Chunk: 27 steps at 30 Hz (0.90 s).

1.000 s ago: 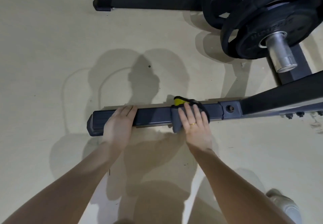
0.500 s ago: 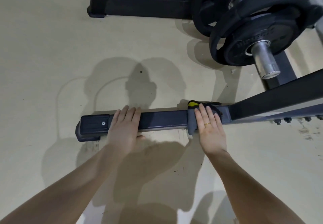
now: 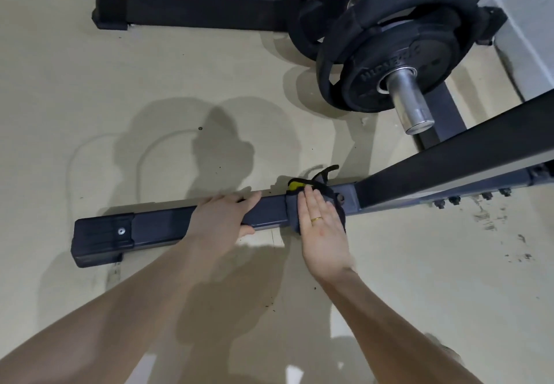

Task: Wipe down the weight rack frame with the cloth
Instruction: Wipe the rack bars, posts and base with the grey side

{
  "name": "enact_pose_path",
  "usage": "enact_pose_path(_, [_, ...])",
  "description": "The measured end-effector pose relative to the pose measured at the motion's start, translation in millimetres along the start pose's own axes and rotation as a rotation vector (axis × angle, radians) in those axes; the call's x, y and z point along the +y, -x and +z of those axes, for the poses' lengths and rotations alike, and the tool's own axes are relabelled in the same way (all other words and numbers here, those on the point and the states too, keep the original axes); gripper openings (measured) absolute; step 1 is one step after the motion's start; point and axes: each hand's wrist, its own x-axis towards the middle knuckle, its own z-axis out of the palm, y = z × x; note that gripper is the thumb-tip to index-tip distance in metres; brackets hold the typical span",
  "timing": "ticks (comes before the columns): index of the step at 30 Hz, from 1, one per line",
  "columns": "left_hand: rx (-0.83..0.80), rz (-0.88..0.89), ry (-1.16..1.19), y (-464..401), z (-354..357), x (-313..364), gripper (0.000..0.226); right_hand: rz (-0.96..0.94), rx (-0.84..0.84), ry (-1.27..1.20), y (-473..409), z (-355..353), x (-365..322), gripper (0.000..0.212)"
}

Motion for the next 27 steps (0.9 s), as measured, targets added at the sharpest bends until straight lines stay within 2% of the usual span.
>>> enact_pose_path(2, [0.001,-0.013,0.007,-0.3,-0.7,3.0,0.067,-0.069,-0.041,-0.033,-21.8,-15.9,-8.7,0.059])
enact_pose_path(4, [0.017,-0.023,0.001,0.3,-0.7,4.3,0.067,-0.224,-0.161,-0.013,-51.9,-26.4,6.4,0.060])
enact_pose_path(5, [0.020,-0.025,0.006,1.2,0.3,4.4,0.067,-0.229,-0.265,-0.018,-59.2,-32.5,16.2,0.062])
enact_pose_path(6, [0.027,-0.029,0.019,2.2,1.5,4.2,0.067,-0.192,-0.303,-0.033,-59.4,-34.8,21.4,0.062])
enact_pose_path(8, [0.037,-0.040,0.063,3.7,2.5,3.4,0.068,-0.156,-0.210,0.003,-41.9,-28.8,22.8,0.060])
enact_pose_path(9, [0.040,-0.043,0.087,4.1,2.2,3.1,0.068,-0.105,-0.221,-0.013,-29.0,-24.8,19.2,0.062])
enact_pose_path(12, [0.057,-0.062,0.122,4.8,1.9,4.3,0.068,-0.081,-0.186,-0.066,9.2,-20.3,10.8,0.067])
enact_pose_path(15, [0.067,-0.087,0.118,5.8,2.3,7.6,0.067,-0.074,-0.166,-0.149,7.3,-42.5,17.7,0.066])
enact_pose_path(18, [0.063,-0.101,0.118,6.2,3.5,8.9,0.066,-0.067,-0.319,-0.347,-3.8,-45.0,29.8,0.072])
enact_pose_path(21, [0.050,-0.103,0.105,5.4,3.2,9.5,0.066,0.031,-0.350,-0.515,-5.2,-37.6,14.6,0.071])
enact_pose_path(25, [0.032,-0.095,0.021,4.1,4.0,10.5,0.066,-0.080,-0.257,-0.267,-14.4,-26.3,4.6,0.084])
enact_pose_path(27, [0.023,-0.097,-0.003,3.7,3.4,10.7,0.066,-0.127,-0.273,-0.169,-34.0,-25.4,10.8,0.088])
